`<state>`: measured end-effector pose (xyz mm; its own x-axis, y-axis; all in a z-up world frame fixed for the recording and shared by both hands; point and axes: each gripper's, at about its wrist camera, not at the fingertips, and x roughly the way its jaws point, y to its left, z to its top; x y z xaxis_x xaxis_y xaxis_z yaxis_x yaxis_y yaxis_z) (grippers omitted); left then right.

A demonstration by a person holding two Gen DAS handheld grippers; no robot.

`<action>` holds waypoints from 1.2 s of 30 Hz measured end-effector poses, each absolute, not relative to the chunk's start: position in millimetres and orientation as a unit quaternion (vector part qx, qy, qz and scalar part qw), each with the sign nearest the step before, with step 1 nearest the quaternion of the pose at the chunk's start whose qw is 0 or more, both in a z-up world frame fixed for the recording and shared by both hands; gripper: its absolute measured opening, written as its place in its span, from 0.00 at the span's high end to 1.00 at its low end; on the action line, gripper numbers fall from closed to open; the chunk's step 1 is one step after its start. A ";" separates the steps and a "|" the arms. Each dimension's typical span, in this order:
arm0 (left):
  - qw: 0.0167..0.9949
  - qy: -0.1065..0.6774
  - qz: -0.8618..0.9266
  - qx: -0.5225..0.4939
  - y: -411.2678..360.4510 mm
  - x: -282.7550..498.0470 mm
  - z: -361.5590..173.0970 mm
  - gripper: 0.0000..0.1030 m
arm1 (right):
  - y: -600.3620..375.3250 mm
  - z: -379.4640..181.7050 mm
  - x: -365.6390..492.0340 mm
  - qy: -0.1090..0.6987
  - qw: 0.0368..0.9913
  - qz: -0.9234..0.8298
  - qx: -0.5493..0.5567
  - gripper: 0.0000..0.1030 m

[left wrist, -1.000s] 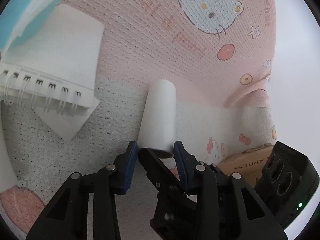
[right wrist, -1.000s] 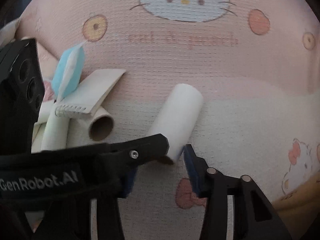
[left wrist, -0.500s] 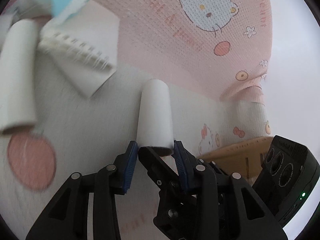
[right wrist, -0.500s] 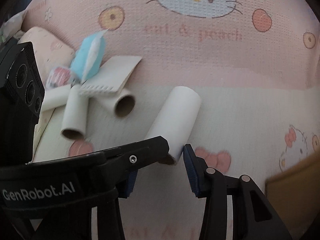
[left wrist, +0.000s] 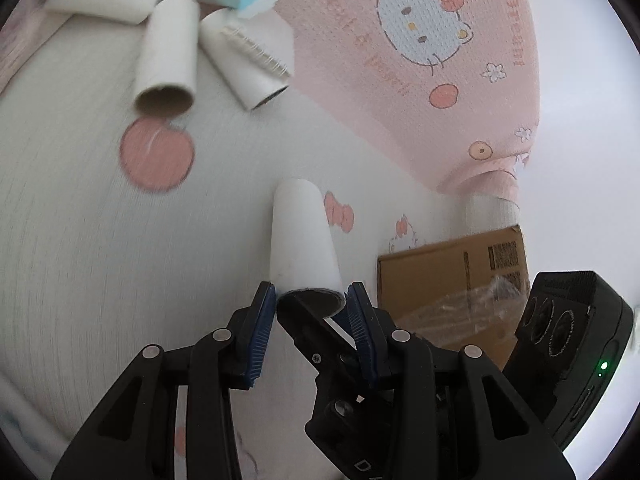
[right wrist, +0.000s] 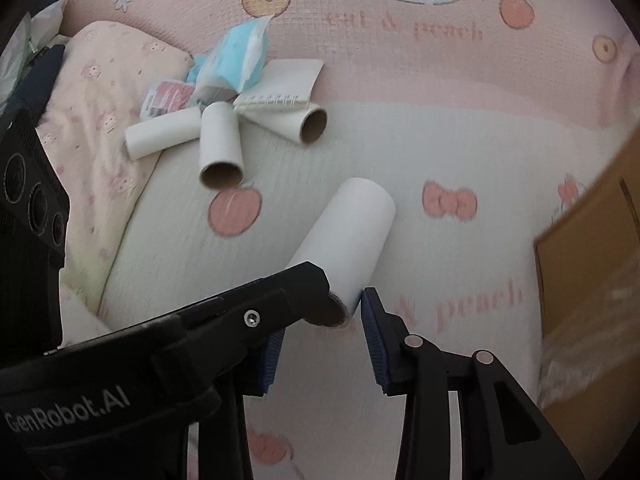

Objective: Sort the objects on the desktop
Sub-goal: 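Lift the gripped white tube off the mat with both grippers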

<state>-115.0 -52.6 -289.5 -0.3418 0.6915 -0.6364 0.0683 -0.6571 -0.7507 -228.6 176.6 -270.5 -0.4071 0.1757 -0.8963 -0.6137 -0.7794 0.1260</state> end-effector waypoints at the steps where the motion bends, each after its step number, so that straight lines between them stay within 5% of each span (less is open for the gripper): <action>1: 0.212 -0.355 0.736 -0.536 -52.2 -109.2 -288.8 0.60 | 172.5 -270.4 -225.1 0.226 0.244 0.807 -0.488 0.66; 14: 0.227 -0.322 0.716 -0.576 -48.5 -62.0 -290.0 0.53 | 136.6 -270.5 -170.6 0.272 0.220 0.801 -0.486 0.65; 19: 0.219 -0.333 0.735 -0.549 -62.5 -65.7 -283.0 0.50 | 133.7 -261.4 -166.7 0.267 0.235 0.810 -0.466 0.45; 36: 0.232 -0.404 0.677 -0.570 -55.6 -103.6 -328.3 0.50 | 167.4 -302.5 -168.2 0.379 0.246 0.771 -0.448 0.45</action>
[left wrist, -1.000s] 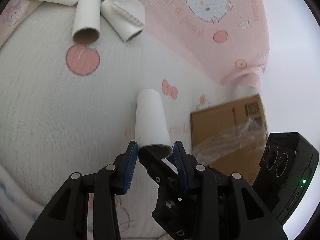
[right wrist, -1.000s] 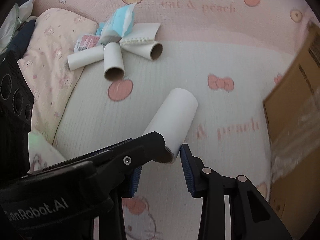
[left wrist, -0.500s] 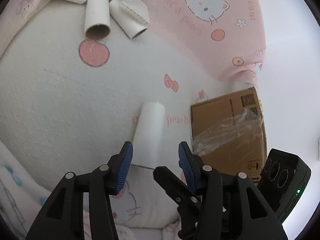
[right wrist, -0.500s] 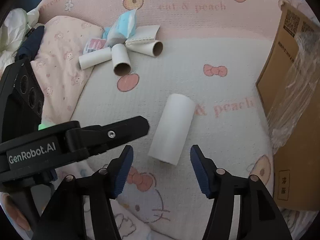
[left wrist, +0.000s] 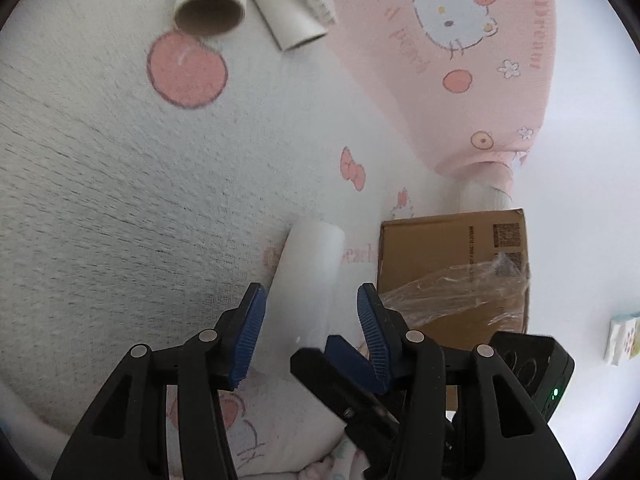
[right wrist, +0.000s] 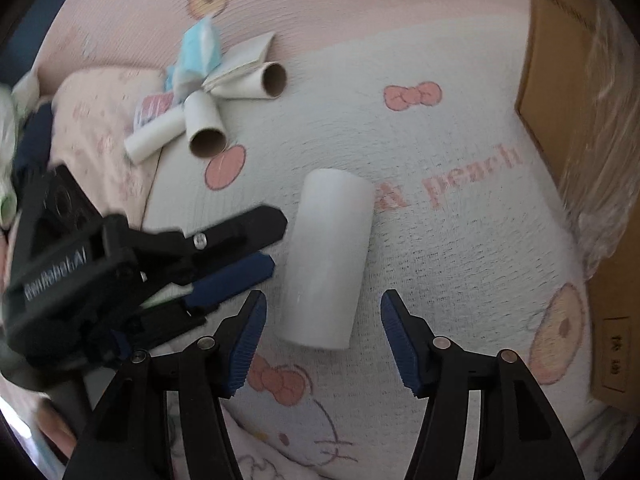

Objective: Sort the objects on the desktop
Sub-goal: 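Lift the gripped white tube off the mat with both grippers, then carry the held tube over the cardboard box with both grippers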

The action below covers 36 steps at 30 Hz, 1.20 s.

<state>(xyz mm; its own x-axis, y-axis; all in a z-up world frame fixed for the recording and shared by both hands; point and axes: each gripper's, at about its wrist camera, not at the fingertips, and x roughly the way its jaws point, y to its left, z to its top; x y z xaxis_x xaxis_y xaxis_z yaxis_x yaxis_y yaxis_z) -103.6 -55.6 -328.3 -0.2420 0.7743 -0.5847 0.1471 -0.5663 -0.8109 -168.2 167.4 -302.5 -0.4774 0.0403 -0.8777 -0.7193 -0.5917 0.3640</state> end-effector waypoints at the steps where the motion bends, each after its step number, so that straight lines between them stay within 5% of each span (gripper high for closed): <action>1: 0.231 -0.403 0.675 -0.574 -54.7 -104.0 -330.8 0.50 | 170.2 -305.3 -167.8 0.387 0.249 0.768 -0.445 0.45; 5: 0.236 -0.399 0.669 -0.581 -51.1 -105.1 -336.5 0.54 | 178.1 -318.6 -168.6 0.425 0.234 0.758 -0.437 0.45; 9: 0.240 -0.393 0.666 -0.587 -48.9 -104.5 -338.9 0.64 | 179.0 -326.1 -173.3 0.438 0.217 0.751 -0.444 0.59; 21: 0.242 -0.390 0.667 -0.586 -54.1 -103.4 -323.3 0.62 | 168.4 -310.6 -177.7 0.403 0.205 0.772 -0.446 0.60; 36: 0.274 -0.317 0.754 -0.506 -47.6 -96.3 -206.0 0.59 | 151.3 -211.6 -175.7 0.307 0.202 0.838 -0.402 0.60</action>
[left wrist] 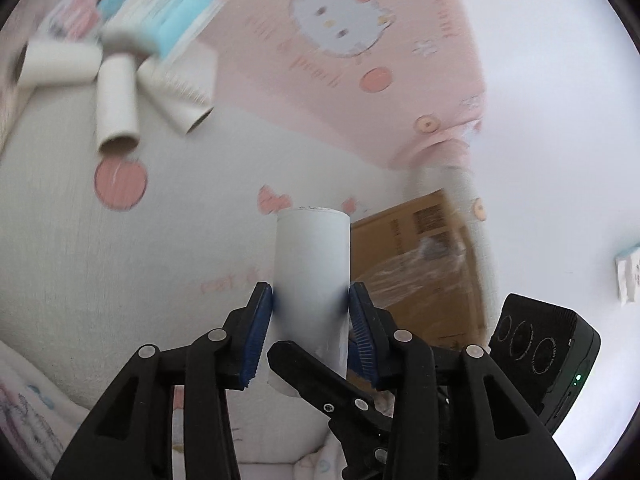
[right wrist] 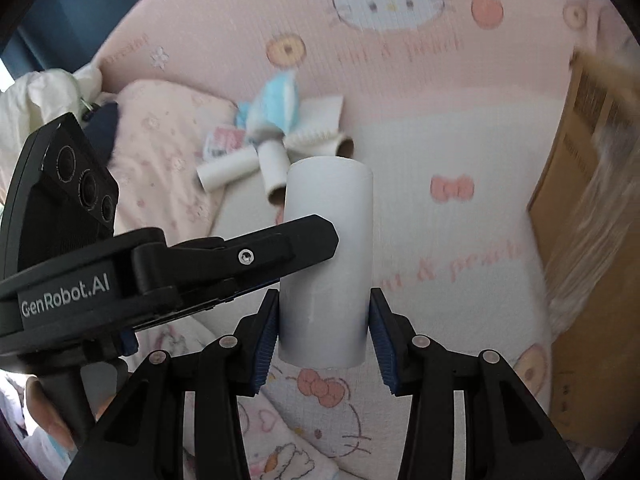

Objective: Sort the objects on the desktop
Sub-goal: 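Carry the held tube over the cardboard box with both grippers, then lower the tube into the box beside the paper rolls and open both grippers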

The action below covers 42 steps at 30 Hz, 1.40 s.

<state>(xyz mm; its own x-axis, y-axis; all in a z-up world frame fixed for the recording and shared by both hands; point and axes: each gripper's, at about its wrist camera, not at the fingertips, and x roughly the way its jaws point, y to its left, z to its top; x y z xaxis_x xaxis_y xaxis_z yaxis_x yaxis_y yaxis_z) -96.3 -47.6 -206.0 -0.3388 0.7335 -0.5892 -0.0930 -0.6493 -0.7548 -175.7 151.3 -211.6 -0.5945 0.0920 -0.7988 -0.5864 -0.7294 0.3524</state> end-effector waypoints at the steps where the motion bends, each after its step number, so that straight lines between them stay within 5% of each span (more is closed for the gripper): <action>1: 0.274 -0.318 0.756 -0.503 -46.5 -96.8 -200.6 0.59 | 151.6 -205.6 -175.3 0.305 0.202 0.842 -0.397 0.60; 21: 0.284 -0.207 0.819 -0.453 5.8 -82.8 -95.4 0.57 | 172.5 -114.0 -138.1 0.275 0.195 0.886 -0.319 0.60; 42: 0.364 -0.139 0.795 -0.465 151.6 -107.6 -62.5 0.57 | 251.0 -84.5 -40.3 0.297 0.299 0.864 -0.276 0.60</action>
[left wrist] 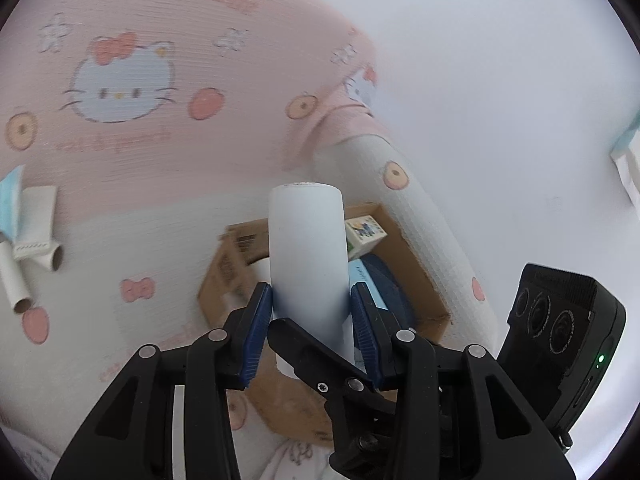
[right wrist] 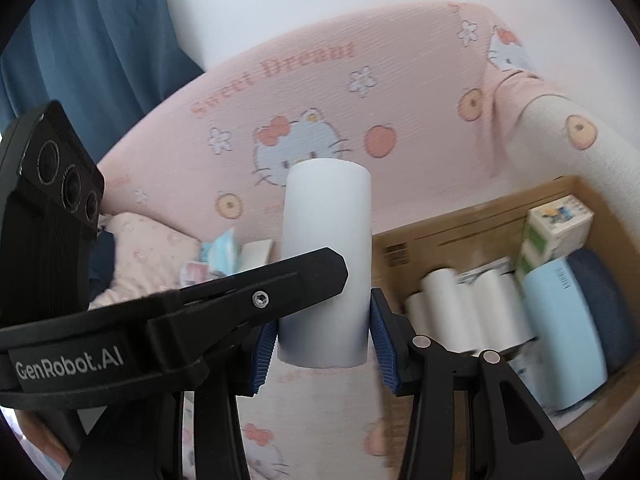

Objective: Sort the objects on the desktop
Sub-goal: 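Lower the tube into the box beside the paper rolls and open both grippers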

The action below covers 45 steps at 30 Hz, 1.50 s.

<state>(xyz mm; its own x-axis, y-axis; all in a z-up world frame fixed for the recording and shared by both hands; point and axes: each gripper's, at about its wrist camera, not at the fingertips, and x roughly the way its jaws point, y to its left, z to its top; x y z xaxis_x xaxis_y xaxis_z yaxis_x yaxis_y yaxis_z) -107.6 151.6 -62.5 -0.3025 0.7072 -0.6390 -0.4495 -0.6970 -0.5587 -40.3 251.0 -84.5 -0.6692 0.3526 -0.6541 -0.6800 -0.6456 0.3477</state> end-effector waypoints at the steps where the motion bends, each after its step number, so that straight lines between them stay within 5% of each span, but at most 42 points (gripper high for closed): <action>1: 0.366 -0.134 0.793 -0.468 159.1 -109.7 -62.7 0.57 | 256.3 -84.3 -36.1 0.298 0.300 0.862 -0.280 0.60; 21: 0.354 -0.060 0.750 -0.555 275.6 -137.5 -103.6 0.57 | 351.8 -125.3 -1.5 0.325 0.281 0.809 -0.401 0.60; 38: 0.316 -0.103 0.704 -0.627 287.5 -160.2 -168.1 0.57 | 382.5 -182.3 -9.6 0.326 0.231 0.773 -0.493 0.60; 45: 0.303 -0.056 0.712 -0.630 299.0 -161.5 -171.9 0.57 | 391.8 -194.0 -17.3 0.339 0.206 0.758 -0.518 0.60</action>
